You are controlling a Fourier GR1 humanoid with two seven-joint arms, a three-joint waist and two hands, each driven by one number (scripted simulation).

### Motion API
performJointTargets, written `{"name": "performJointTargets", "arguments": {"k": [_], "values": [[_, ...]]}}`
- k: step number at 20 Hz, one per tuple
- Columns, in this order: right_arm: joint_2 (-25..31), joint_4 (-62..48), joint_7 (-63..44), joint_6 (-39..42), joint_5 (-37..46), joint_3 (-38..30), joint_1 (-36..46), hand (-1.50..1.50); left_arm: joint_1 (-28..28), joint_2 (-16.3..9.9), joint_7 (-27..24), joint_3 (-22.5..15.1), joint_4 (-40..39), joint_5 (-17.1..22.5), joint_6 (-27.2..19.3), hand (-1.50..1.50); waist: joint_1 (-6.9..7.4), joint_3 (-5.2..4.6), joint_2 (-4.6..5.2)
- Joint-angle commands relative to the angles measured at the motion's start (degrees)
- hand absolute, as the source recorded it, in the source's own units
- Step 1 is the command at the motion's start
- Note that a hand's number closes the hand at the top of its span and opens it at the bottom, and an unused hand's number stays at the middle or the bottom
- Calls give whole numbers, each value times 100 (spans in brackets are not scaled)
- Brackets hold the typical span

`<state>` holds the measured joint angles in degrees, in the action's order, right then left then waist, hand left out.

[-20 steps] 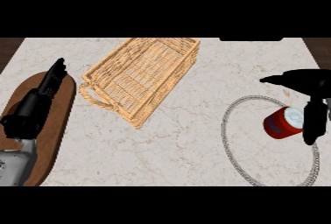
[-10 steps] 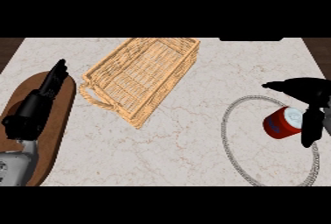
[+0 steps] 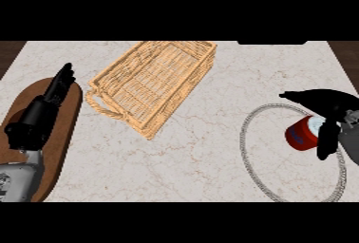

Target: Pick the can from the placemat and place it in the basket

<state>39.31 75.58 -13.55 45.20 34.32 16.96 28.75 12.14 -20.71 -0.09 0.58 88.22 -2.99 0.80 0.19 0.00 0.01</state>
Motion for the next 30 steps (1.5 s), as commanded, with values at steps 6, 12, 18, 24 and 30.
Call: {"name": "performJointTargets", "arguments": {"k": [6, 12, 18, 24, 30], "values": [[-132, -427, 847, -414, 788, -271, -460, -150, -96, 190, -90, 181, 71, -218, 123, 0, -1, 1, 2], [-63, -804, 1219, -152, 1120, -491, -170, -150, -15, 219, -257, 316, -173, -260, 365, 0, 2, 1, 8], [-471, -894, 1077, -201, 1448, -631, -314, -150, 209, 324, -134, 365, -340, -525, 308, 0, -4, 0, 7], [-746, -1777, 1419, -784, 1818, -692, -224, 150, 314, 286, 173, 523, -97, -324, 551, 0, 20, 3, 17], [-492, -983, 1794, -664, 1846, -774, -810, 150, -579, 653, 137, 212, 727, -640, 331, 0, 2, 1, -8]]}}
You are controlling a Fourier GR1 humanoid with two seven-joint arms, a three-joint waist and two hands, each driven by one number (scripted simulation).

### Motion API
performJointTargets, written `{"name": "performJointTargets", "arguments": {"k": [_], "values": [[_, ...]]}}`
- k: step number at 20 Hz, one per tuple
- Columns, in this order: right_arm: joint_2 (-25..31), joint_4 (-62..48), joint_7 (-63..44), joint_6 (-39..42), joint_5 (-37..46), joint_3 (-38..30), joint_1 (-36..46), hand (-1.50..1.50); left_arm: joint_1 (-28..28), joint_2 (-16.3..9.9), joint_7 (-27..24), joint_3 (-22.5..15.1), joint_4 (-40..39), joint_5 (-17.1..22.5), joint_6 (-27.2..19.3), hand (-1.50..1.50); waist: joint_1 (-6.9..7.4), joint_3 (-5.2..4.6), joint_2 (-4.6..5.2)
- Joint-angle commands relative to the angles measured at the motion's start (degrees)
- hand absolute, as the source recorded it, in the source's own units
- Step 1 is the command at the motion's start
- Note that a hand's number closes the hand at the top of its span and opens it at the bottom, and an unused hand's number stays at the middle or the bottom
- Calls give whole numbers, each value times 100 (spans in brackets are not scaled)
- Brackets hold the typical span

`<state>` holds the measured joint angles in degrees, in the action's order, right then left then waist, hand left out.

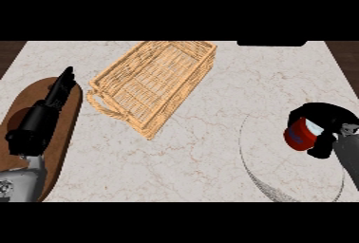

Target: Pick the can from the placemat and place it in the basket

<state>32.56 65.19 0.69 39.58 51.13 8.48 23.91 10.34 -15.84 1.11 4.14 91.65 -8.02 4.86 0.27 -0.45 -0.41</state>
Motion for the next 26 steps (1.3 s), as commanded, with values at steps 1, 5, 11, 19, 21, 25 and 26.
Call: {"name": "performJointTargets", "arguments": {"k": [1, 5, 11, 19, 21, 25, 26], "values": [[-138, -433, 358, -560, 401, 163, 21, 150, 66, 11, -432, 93, -540, -24, 109, 0, -3, 46, 54], [-297, -578, 480, -690, 646, 250, 251, 150, 183, 120, -306, 91, -503, -85, 26, 0, 3, 46, 53], [-1537, 339, -2975, -1693, 599, -1048, -594, 150, 13, -122, -113, 353, -326, 45, 65, 0, -355, 27, -41], [-2627, 2533, -5082, -2530, 1931, -190, -1224, 150, 24, -27, -41, 194, -110, 23, 124, 0, -130, 38, -16], [-2870, 2937, -5294, -2924, 2149, -46, -1160, 150, 115, 98, -156, 133, -341, -133, -50, 0, -143, 38, 2], [-2854, 3696, -5105, -3771, 2159, -291, -441, 150, -30, -17, -132, 176, -199, -38, 112, 0, -68, 43, -19], [-3038, 3931, -5057, -3900, 1998, -277, -272, 150, 196, -109, -78, 277, -295, 42, 170, 0, -101, 45, -13]]}}
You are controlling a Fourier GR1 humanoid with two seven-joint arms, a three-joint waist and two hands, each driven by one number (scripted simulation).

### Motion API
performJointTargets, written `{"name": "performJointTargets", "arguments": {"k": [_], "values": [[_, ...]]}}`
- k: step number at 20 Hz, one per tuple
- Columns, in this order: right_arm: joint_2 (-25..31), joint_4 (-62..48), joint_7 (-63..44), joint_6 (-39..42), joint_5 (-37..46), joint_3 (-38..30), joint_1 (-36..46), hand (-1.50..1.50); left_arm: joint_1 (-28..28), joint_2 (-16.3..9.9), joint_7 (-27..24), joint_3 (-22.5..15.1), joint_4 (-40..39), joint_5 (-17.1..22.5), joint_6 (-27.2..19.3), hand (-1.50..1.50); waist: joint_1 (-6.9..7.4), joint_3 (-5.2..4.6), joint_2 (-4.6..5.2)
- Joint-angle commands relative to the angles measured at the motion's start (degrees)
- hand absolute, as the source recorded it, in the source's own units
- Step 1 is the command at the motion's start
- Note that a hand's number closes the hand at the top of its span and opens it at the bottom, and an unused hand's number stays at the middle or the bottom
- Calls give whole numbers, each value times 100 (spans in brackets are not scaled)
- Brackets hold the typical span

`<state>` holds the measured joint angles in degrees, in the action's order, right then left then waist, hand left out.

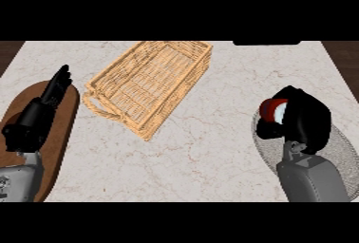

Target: Pick the can from the placemat and place it in the basket

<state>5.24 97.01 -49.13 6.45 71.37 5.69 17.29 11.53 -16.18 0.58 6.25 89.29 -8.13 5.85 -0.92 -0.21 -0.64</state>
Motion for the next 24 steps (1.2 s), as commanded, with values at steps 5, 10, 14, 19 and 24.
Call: {"name": "performJointTargets", "arguments": {"k": [5, 10, 14, 19, 24], "values": [[-514, 1438, -320, -369, -153, 266, 1383, 150, -33, 20, 74, -87, 242, -10, 63, 0, 138, 17, 25], [-520, 939, -697, 574, -610, -190, 3314, 150, 212, 179, 96, -165, -32, -114, -47, 0, 159, 15, 56], [-523, 114, -1381, 315, -1127, 47, 4374, 150, 429, -104, -195, 116, -429, 22, 162, 0, 208, 11, 75], [-523, -1184, -1365, 553, -1682, -646, 5614, 150, 311, 140, 362, -166, 176, -12, 122, 0, 258, 16, 60], [-524, -2936, -1256, -291, -1887, -781, 6547, 150, 152, 101, 47, -134, 188, 1, 192, 0, 373, 8, 103]]}}
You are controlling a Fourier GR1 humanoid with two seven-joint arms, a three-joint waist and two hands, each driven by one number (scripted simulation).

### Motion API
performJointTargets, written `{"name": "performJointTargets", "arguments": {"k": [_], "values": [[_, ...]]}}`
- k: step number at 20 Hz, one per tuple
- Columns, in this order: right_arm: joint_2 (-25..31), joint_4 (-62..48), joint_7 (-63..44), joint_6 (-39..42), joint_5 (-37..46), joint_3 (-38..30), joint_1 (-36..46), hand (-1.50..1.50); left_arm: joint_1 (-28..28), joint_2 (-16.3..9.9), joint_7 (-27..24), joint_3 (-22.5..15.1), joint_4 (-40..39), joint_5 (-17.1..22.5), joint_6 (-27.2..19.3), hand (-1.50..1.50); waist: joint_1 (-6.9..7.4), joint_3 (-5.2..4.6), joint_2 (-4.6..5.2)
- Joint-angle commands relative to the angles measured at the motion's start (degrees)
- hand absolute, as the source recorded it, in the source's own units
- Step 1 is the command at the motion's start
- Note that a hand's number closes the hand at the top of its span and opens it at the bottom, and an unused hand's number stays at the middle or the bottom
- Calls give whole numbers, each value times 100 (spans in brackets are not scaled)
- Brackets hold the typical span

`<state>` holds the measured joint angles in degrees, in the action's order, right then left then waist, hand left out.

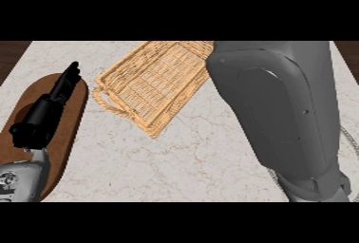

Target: Pick the can from the placemat and place it in the basket

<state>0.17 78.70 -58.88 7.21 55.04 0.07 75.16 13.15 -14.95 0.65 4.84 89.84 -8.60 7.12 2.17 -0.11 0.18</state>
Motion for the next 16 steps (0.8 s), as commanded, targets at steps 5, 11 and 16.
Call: {"name": "performJointTargets", "arguments": {"k": [5, 11, 16], "values": [[-16, -2364, -318, -857, -650, -220, 1260, 150, -33, 114, -213, -92, -151, -89, -18, 0, 65, -5, 45], [-16, -3263, -741, -993, -1437, 120, 1659, 150, 143, 146, -229, -60, -354, -133, -71, 0, 62, -5, 18], [-16, -4401, -556, -537, -1096, 37, 1959, 150, 289, -73, -21, 96, -202, -60, 45, 0, 29, -6, 36]]}}
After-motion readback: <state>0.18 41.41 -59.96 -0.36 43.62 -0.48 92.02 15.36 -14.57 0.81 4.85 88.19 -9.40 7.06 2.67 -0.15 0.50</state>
